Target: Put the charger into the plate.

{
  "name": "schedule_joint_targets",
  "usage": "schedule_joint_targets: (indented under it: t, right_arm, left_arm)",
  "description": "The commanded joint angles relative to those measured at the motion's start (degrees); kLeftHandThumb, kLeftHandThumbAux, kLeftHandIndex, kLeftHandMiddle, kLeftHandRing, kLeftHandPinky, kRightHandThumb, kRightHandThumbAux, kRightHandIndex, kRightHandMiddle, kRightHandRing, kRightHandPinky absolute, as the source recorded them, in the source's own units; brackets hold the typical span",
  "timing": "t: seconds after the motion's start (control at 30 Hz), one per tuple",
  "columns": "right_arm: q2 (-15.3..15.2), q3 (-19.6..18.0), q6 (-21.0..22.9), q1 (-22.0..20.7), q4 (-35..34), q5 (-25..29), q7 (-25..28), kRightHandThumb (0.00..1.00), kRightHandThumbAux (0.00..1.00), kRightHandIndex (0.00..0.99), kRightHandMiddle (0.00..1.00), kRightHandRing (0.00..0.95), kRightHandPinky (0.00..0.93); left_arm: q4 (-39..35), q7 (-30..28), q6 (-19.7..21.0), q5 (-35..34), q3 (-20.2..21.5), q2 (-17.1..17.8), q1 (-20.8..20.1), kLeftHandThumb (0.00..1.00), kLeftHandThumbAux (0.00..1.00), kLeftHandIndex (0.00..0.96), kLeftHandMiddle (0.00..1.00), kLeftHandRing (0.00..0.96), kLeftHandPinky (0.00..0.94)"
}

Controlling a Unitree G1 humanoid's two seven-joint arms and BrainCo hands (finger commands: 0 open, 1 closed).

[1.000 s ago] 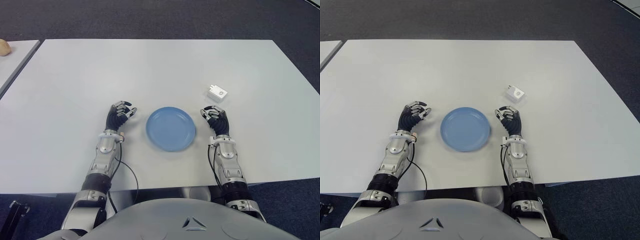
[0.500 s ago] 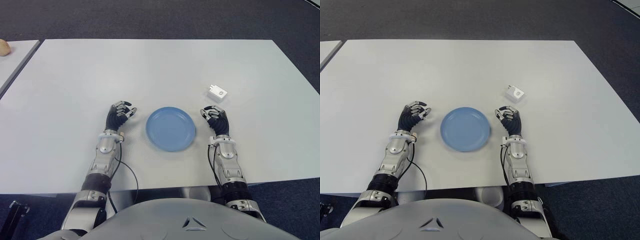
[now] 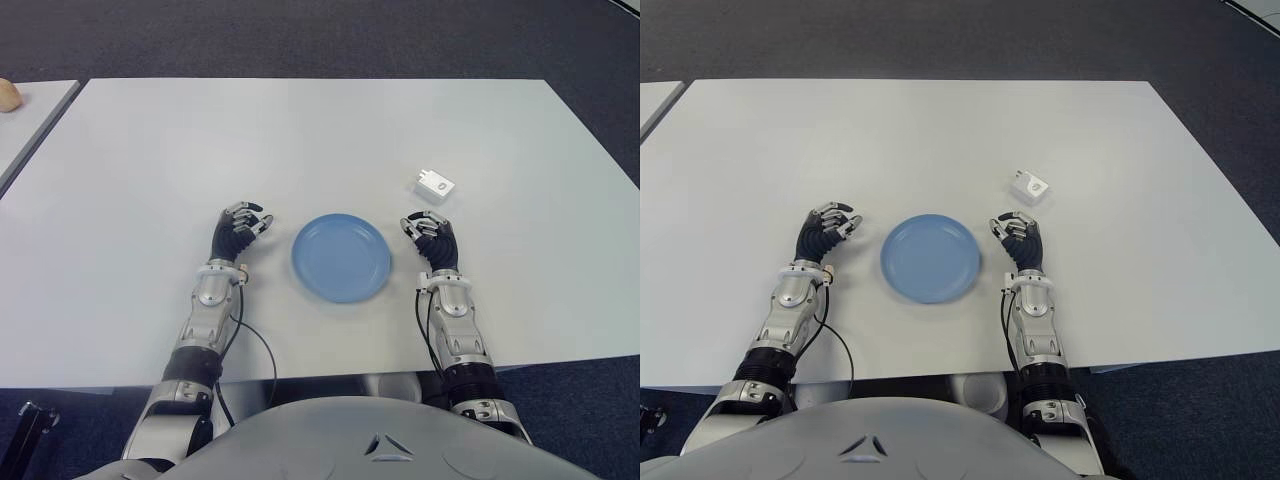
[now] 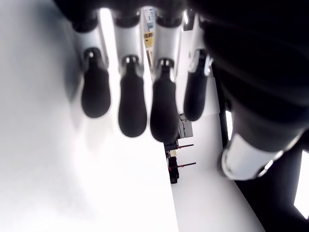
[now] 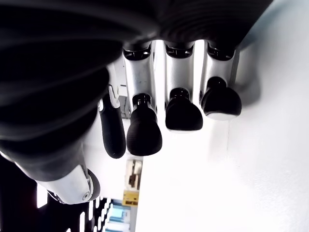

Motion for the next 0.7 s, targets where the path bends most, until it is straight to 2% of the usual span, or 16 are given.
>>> schedule_joint_targets:
  t: [0.03, 0.13, 0.17, 0.23, 0.27, 0.33, 0.43, 0.5, 0.57, 0.7]
  right_arm:
    - [-0.88, 0.85, -3.2, -0.98, -0.09, -3.12, -2.36, 0.701, 0.73, 0.429, 0.785, 0.818, 0.839]
    - [-1.22, 0.97, -3.65, -1.87, -0.2, -4.13, -3.24, 0.699, 0.73, 0.424, 0.762, 0.798, 0.808]
    - [-1.56, 0.99, -3.18, -3.31, -0.6, -5.19, -4.15, 0.699, 0.73, 0.423, 0.757, 0.793, 0.801]
    - [-2.74, 1.13, -2.8, -5.92, -0.61, -7.75, -6.01, 0.781, 0.702, 0.422, 0.59, 0.62, 0.619]
    - [-3.8, 1.33, -3.25, -7.13, 0.2, -9.53, -7.18, 0.792, 0.698, 0.422, 0.566, 0.588, 0.586]
    - [-5.45, 1.61, -4.17, -8.7, 2.14, -11.83, -8.8, 0.694, 0.662, 0.258, 0.4, 0.416, 0.431]
    - [-7.29, 1.68, -4.91, -10.97, 5.38, -13.51, -10.37, 0.643, 0.583, 0.136, 0.239, 0.252, 0.284]
    - [-8.22, 1.79, -5.15, -12.41, 7.42, -14.17, -11.31, 0.63, 0.556, 0.1, 0.191, 0.204, 0.239]
    - [-9.48, 2.15, -4.83, -14.91, 10.3, -15.73, -13.12, 0.615, 0.493, 0.043, 0.1, 0.112, 0.146]
    - [-11.41, 3.4, -3.92, -19.41, 15.0, -18.74, -16.05, 0.603, 0.395, 0.011, 0.026, 0.03, 0.041]
  left_arm:
    - [1.26, -0.32, 1.48, 0.34, 0.0, 0.02, 1.05, 0.707, 0.719, 0.434, 0.669, 0.658, 0.639]
    - [1.32, -0.36, 1.39, 0.34, -0.03, 0.02, 1.03, 0.707, 0.719, 0.434, 0.669, 0.658, 0.638]
    - [1.33, -0.38, 1.37, 0.34, -0.04, 0.03, 1.02, 0.707, 0.719, 0.434, 0.669, 0.658, 0.638]
    - [1.37, -0.38, 1.3, 0.38, -0.07, 0.03, 1.0, 0.707, 0.718, 0.434, 0.673, 0.663, 0.644]
    - [1.43, -0.34, 1.18, 0.42, -0.08, 0.02, 0.99, 0.707, 0.718, 0.434, 0.673, 0.663, 0.644]
    - [1.54, -0.29, 0.98, 0.44, -0.08, 0.02, 0.97, 0.707, 0.718, 0.434, 0.673, 0.663, 0.645]
    - [1.68, -0.26, 0.79, 0.39, -0.06, 0.05, 0.95, 0.706, 0.719, 0.434, 0.67, 0.66, 0.639]
    - [1.73, -0.19, 0.69, 0.37, -0.04, 0.02, 0.95, 0.706, 0.719, 0.434, 0.669, 0.658, 0.637]
    - [1.74, -0.07, 0.52, 0.33, 0.04, 0.0, 0.97, 0.707, 0.718, 0.434, 0.665, 0.654, 0.634]
    - [1.48, 0.24, 0.47, 0.5, 0.11, 0.0, 1.09, 0.708, 0.718, 0.434, 0.654, 0.644, 0.625]
